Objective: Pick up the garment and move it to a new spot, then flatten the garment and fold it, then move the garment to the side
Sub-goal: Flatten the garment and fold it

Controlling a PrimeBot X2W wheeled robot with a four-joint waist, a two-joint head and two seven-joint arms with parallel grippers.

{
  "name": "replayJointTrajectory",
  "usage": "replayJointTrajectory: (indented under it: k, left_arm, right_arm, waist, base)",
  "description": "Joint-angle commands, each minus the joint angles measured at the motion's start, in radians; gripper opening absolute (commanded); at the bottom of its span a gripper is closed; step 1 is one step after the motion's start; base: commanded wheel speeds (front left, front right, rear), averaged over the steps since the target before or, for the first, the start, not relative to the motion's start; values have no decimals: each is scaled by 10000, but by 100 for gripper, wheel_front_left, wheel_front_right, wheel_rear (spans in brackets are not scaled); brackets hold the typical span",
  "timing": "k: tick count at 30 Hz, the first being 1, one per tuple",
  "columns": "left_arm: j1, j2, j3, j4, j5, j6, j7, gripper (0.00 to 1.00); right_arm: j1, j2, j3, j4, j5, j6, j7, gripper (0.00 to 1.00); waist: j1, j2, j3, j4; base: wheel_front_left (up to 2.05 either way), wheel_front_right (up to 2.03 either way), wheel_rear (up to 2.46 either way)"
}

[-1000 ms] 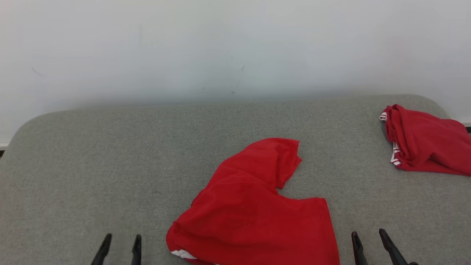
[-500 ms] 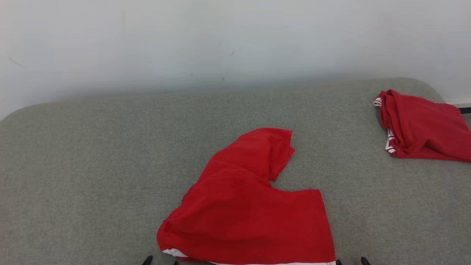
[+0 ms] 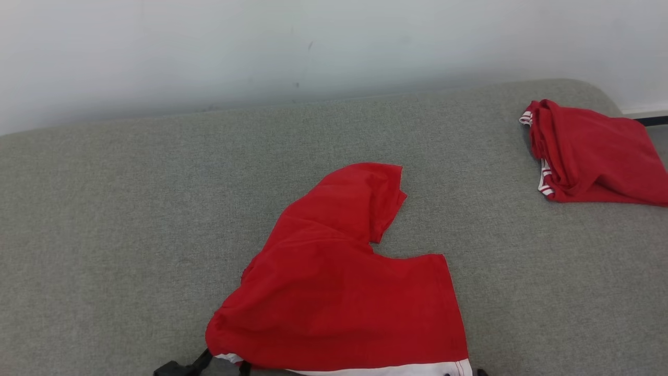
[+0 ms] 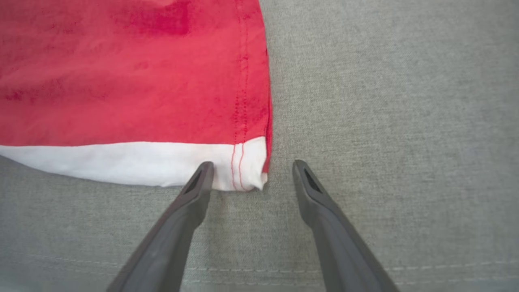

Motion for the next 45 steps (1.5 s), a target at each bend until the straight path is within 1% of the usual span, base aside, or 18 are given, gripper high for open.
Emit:
replayJointTrajectory:
  k: [1,2,3,4,5,6,7,10,13,18,20,25,28,31,33,35,41,45]
  left_arm:
    - [-113,78,-57,32,-85,25,-4,100]
    - [-138,79,-76,0,-99,25,-5,100]
    - [-155,66,-117,-14,-146,25,-4,93]
    - [-194,76,-144,-49,-174,25,-5,24]
    - [-194,76,-144,-49,-174,25,-5,24]
    - [-239,116,-136,-112,-176,25,-4,0]
    - [-249,126,-139,-142,-185,25,-5,0]
    - [-223,96,-130,-254,-193,25,-5,0]
    - [-35,147,-38,-462,-201,25,-4,0]
    - [304,211,303,-1335,-243,25,-4,0]
    - [392,140,523,-1766,-448,25,-5,0]
    - [-127,563,477,-2767,-317,27,-5,0]
    - [-920,856,11,-3101,-500,27,-5,0]
    - [-2201,1318,-668,-3038,-916,27,-5,0]
    - [-3223,1522,-1036,-2875,-1467,27,30,0]
    - [-4416,1889,-1409,-2720,-1828,27,125,0]
    - [-8462,2518,-2283,-2061,-3424,26,744,0]
    - [-11150,2640,-2705,-1462,-4326,26,1145,0]
  right_arm:
    - [-88,49,118,201,168,2,5,100]
    - [-133,67,173,302,231,2,7,100]
    - [-189,87,243,439,336,2,10,100]
    - [-285,116,298,575,423,2,16,89]
    - [-285,116,298,575,423,2,16,89]
    - [-421,142,391,701,501,2,19,51]
    - [-560,170,528,818,596,6,30,0]
    - [-884,213,737,970,919,13,39,0]
    - [-970,170,667,765,1055,13,7,0]
    - [-838,24,381,-89,1029,13,4,0]
    - [-870,-6,276,-467,1119,13,4,0]
    - [-1409,-246,244,-1384,1413,13,4,0]
    - [-2079,-468,464,-1741,1840,13,4,0]
    - [-3178,-887,897,-1749,2078,13,114,0]
    - [-4083,-1039,932,-1704,2317,13,185,0]
    - [-5063,-1129,823,-1575,2572,13,318,0]
    - [-8581,-1113,-42,-953,3402,13,1090,0]
    - [-11057,-1079,-508,-408,3417,13,1727,0]
  waist:
    - [-1,-1,7,-18]
    - [-1,-1,14,-25]
    - [-1,-1,46,-35]
    - [-1,-1,73,-46]
    - [-1,-1,73,-46]
    - [-1,-1,110,-66]
    - [-1,-1,131,-71]
    - [-1,-1,116,0]
    - [-1,-1,66,60]
    - [-1,-1,36,122]
    - [-1,-1,38,110]
    - [-1,-1,91,114]
    - [-1,-1,231,140]
    - [-1,-1,466,55]
    - [-1,-1,718,-2]
    - [-1,-1,1061,-66]
    - [-1,-1,2728,-126]
    - [-1,-1,3979,-76]
  base:
    - [0,0,0]
    - [0,0,0]
    - [0,0,0]
    - [0,0,0]
    - [0,0,0]
    - [0,0,0]
    - [0,0,0]
    - [0,0,0]
    - [0,0,0]
    - [0,0,0]
    - [0,0,0]
    - [0,0,0]
    - [0,0,0]
    - [0,0,0]
    - [0,0,0]
    - [0,0,0]
    - [0,0,0]
    - [0,0,0]
